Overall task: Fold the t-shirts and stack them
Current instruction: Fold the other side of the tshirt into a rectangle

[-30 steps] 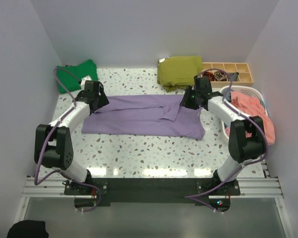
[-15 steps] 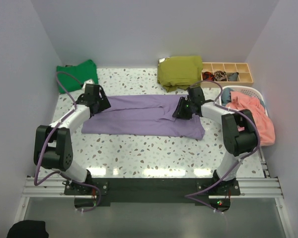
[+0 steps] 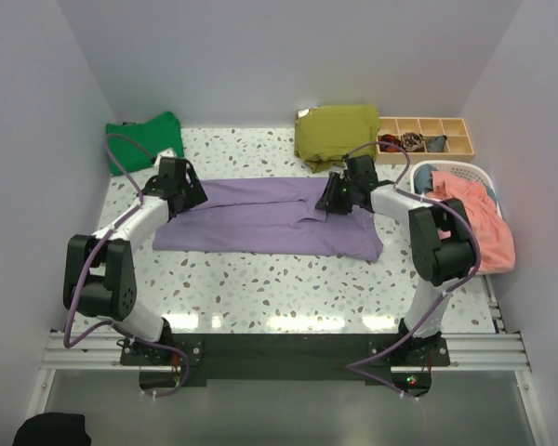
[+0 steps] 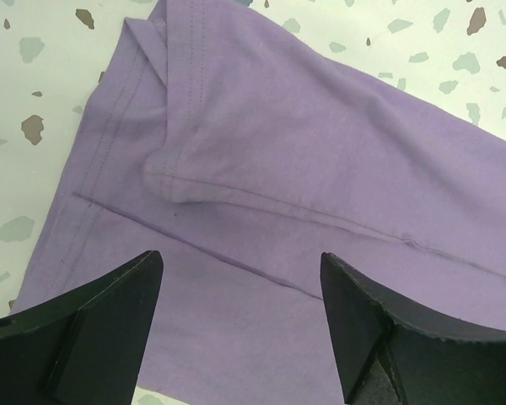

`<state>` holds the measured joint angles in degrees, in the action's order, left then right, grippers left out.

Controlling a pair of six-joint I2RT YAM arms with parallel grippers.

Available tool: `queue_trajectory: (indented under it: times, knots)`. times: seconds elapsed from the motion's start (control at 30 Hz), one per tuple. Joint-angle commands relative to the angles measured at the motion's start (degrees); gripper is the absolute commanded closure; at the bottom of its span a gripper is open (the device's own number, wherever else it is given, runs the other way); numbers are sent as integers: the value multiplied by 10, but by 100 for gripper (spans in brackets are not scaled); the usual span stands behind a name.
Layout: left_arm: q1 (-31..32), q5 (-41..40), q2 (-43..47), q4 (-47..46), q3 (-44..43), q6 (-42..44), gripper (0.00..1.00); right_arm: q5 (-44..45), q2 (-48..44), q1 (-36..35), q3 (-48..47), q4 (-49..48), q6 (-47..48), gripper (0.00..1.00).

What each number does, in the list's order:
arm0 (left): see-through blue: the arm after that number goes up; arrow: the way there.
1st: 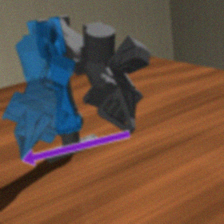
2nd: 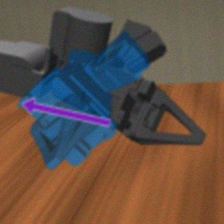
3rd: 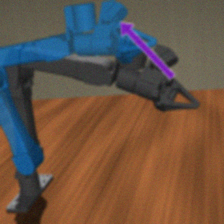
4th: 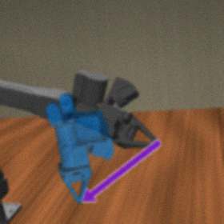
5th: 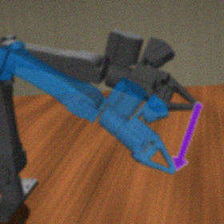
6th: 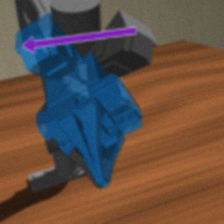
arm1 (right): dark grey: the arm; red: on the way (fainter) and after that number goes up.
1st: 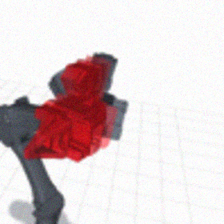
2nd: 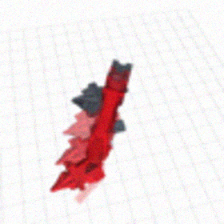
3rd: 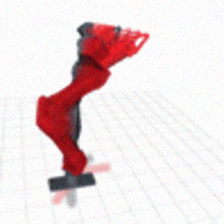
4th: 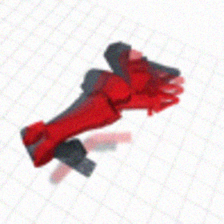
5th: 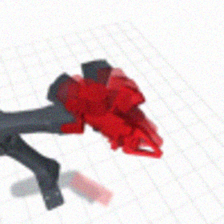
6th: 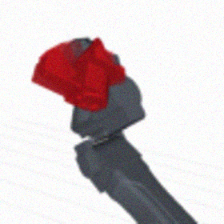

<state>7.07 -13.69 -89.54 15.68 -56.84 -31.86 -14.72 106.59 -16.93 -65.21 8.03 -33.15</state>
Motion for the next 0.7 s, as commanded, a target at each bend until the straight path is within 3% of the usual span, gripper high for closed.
queue_trajectory:
  times: [0.0, 0.23, 0.33, 0.67]
  knots:
    - [-5, -6, 2, -17, -16, 9, 20, -20, 12, -4, -48, -28, 2, 64]
    - [-3, 17, 7, -39, -15, 4, 19, -68, 112, -10, -205, -15, 6, 61]
    - [-4, 36, 4, -57, -15, 7, 12, -48, 118, -9, -240, 0, 9, 59]
    - [-2, 74, -46, -137, -42, 28, 9, 209, -58, -8, -89, 95, 53, 57]
